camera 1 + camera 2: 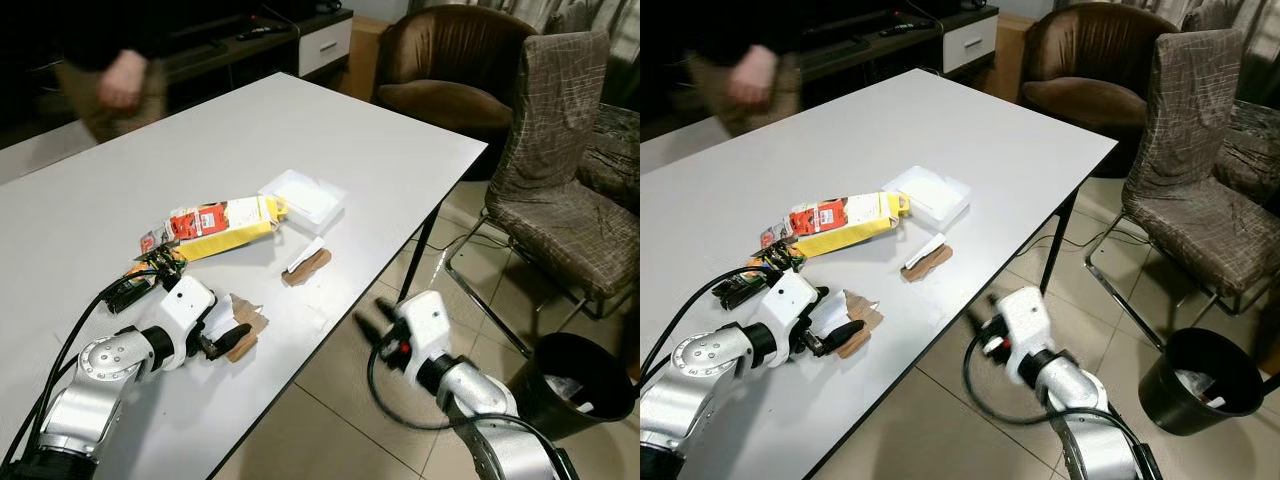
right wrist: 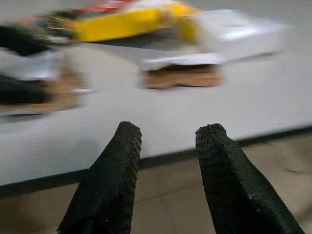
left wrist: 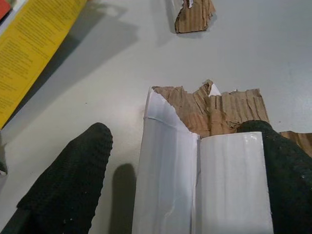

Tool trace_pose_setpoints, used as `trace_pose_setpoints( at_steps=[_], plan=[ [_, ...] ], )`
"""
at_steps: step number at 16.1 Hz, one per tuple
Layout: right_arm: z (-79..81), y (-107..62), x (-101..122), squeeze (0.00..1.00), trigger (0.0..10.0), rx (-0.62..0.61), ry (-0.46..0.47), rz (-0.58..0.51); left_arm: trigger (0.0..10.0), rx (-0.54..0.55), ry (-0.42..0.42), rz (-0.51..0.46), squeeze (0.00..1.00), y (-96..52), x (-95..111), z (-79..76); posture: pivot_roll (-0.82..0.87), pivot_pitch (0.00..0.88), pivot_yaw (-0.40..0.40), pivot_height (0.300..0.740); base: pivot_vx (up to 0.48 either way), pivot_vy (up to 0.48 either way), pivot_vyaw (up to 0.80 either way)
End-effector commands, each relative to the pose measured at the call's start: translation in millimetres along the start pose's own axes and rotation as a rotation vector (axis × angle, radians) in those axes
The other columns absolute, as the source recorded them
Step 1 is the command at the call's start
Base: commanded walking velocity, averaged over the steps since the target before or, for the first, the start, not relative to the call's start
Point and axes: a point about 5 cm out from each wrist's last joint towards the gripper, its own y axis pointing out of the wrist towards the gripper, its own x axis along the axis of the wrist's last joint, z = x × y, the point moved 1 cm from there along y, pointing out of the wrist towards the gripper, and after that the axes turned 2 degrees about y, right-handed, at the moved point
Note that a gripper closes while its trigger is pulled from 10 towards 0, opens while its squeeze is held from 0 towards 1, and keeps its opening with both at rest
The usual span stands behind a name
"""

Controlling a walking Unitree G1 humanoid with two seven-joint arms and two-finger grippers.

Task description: Picking trash to rubbish bin

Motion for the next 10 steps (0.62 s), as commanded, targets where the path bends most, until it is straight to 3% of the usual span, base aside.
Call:
trace_pose_setpoints(
  at_steps=[1, 4, 10],
  plan=[
    [9.7, -0.1, 4.8, 0.00, 10.0, 0.093, 0.019, -0.004, 0.0, -0.057, -0.023, 0.092, 0.00, 5.4, -18.0, -12.3, -0.07, 0.000, -0.006, 0.740, 0.000, 0.000, 0.00],
    [20.8, -5.0, 5.1, 0.00, 10.0, 0.230, 0.036, 0.037, 0.0, -0.083, -0.043, 0.094, 0.00, 12.8, -18.7, -20.3, -0.07, 0.000, -0.005, 0.740, 0.000, 0.000, 0.00],
    [17.0, -7.5, 9.8, 0.00, 10.0, 0.261, 0.033, 0.067, 0.0, -0.074, -0.130, 0.004, 0.00, 40.7, 1.5, -30.8, -0.07, 0.000, -0.013, 0.740, 0.000, 0.000, 0.00]
  ],
)
